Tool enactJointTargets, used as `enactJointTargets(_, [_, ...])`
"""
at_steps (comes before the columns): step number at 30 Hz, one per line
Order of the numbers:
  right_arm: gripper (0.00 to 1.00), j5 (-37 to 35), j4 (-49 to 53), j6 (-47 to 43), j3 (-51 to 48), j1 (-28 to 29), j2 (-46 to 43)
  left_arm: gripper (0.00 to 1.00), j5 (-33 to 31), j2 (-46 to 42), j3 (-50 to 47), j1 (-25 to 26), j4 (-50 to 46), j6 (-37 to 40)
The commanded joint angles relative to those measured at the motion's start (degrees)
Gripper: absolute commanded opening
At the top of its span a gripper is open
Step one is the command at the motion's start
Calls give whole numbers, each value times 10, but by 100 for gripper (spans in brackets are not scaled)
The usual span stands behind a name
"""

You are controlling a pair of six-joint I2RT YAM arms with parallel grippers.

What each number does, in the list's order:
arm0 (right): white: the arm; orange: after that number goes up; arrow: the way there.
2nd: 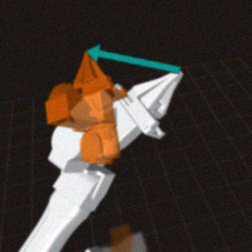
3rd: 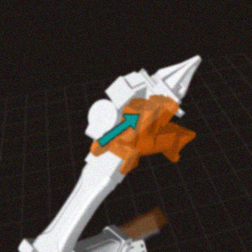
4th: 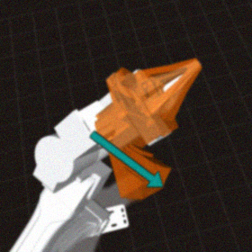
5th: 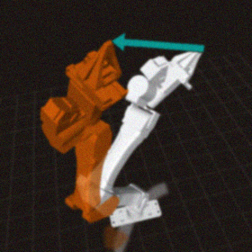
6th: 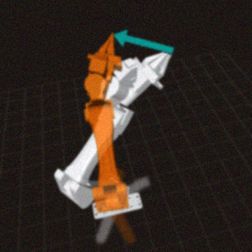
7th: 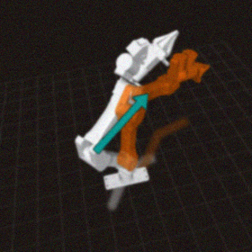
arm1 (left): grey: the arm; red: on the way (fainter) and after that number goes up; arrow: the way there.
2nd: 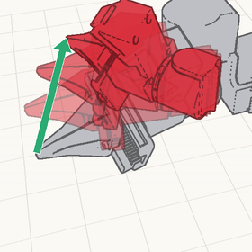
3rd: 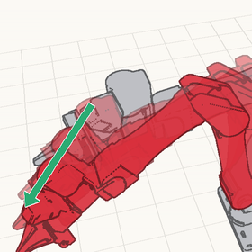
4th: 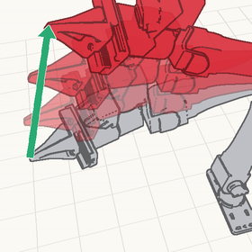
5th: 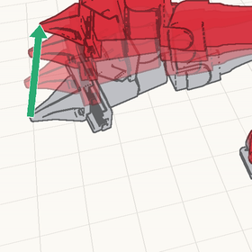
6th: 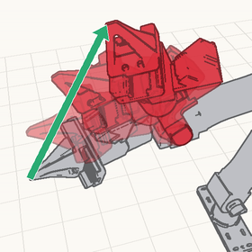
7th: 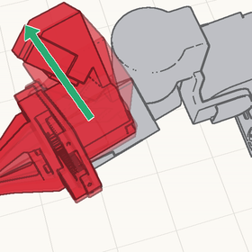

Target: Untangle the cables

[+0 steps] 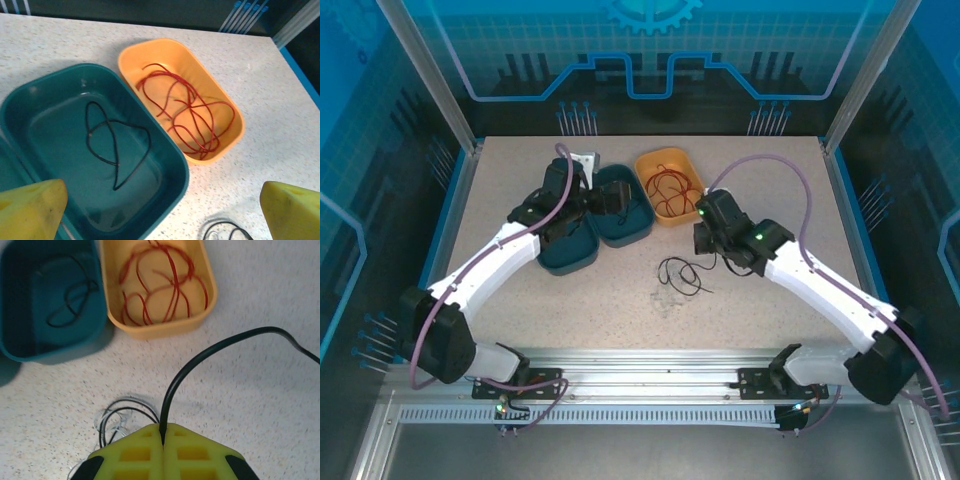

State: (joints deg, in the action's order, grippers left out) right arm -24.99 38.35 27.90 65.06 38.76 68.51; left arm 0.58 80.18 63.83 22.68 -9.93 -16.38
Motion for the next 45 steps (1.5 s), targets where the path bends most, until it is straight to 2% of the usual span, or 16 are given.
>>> enactJointTargets(1, [0,-20,-40,-42,10,11,-43,99,59,-17,-12,-1,36,8])
enactJointTargets(8, [0,41,-132,-74,-3,17,-95,99,89,-25,-20,-2,63,3])
enactJointTargets(16, [0,127,-231,-118,-13,20,-131,99,155,-35,-37,-2,112,0])
enactJointTargets(22, [0,121,-262,-112,-25,21,-148,99,277,-53,-79,-1,226,11])
enactJointTargets(24, [0,118,-259,-101,-26,21,-146,99,339,-56,-96,-1,280,12])
enactJointTargets(27, [0,113,-241,-79,-20,21,-133,95,391,-48,-99,17,318,24])
enactJointTargets(31, [0,104,-216,-46,-10,21,-123,91,362,-36,-96,73,304,106])
enactJointTargets(35, [0,88,-195,-9,-8,21,-124,80,318,-20,-104,131,344,158])
enactJointTargets(38, [0,80,-191,5,-13,21,-131,76,311,-1,-107,152,395,149])
enactJointTargets(45, [0,102,-212,20,-32,21,-143,67,318,62,-69,164,417,93])
